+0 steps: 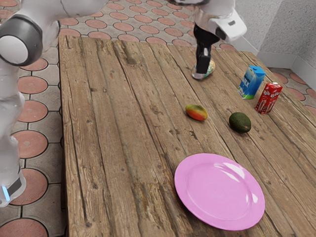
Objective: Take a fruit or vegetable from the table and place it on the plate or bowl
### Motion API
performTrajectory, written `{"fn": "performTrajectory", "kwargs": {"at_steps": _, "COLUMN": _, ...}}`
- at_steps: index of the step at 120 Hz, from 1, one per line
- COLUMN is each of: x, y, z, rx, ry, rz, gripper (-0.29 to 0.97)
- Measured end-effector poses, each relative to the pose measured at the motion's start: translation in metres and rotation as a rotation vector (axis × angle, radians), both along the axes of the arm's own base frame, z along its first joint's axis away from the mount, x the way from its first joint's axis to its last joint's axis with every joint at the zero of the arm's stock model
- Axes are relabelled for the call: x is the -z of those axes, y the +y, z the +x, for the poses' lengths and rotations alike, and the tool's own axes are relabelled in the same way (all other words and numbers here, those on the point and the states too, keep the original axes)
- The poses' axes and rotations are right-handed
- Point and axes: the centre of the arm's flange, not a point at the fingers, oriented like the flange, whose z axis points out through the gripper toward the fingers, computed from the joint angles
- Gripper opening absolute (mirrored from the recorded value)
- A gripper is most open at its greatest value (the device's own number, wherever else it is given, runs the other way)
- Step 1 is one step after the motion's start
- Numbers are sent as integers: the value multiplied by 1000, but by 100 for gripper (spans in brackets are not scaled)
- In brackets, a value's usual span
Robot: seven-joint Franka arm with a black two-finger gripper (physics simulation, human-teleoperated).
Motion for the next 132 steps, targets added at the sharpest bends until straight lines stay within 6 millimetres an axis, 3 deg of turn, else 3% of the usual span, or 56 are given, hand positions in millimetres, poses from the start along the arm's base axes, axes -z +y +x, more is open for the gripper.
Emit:
{"fn": "performTrajectory", "kwargs": {"at_steps": 5, "x": 18, "y": -14, "z": 7, "rx": 11, "ry": 37, "rz": 6, "gripper": 68}}
{"fn": "performTrajectory", "kwargs": {"at_steps": 11, "x": 30, "y": -4, "z": 16, "rx": -24, "ry": 62, "rz": 9, "gripper": 68}}
{"fn": "performTrajectory", "kwargs": {"at_steps": 22, "x": 40, "y": 12, "z": 24, "rx": -74, "ry": 85, "rz": 14, "gripper": 68}}
{"fn": "performTrajectory", "kwargs": {"at_steps": 50, "x": 67, "y": -4, "z": 27, "rx": -100, "ry": 144, "rz": -1, "gripper": 68}}
{"fn": "performTrajectory", "kwargs": {"at_steps": 63, "x": 79, "y": 14, "z": 36, "rx": -203, "ry": 176, "rz": -83, "gripper": 68}}
{"fn": "performTrajectory", "kwargs": {"at_steps": 72, "x": 83, "y": 17, "z": 26, "rx": -266, "ry": 207, "rz": -153, "gripper": 68}}
{"fn": "performTrajectory", "kwargs": {"at_steps": 85, "x": 98, "y": -9, "z": 7, "rx": -273, "ry": 255, "rz": -198, "gripper": 68}}
{"fn": "performTrajectory", "kwargs": {"at_steps": 92, "x": 107, "y": 2, "z": 12, "rx": -338, "ry": 264, "rz": -245, "gripper": 68}}
{"fn": "performTrajectory", "kwargs": {"at_steps": 103, "x": 108, "y": 24, "z": 24, "rx": -455, "ry": 228, "rz": -303, "gripper": 68}}
{"fn": "performTrajectory", "kwargs": {"at_steps": 132, "x": 115, "y": 25, "z": 40, "rx": -623, "ry": 189, "rz": -367, "gripper": 68}}
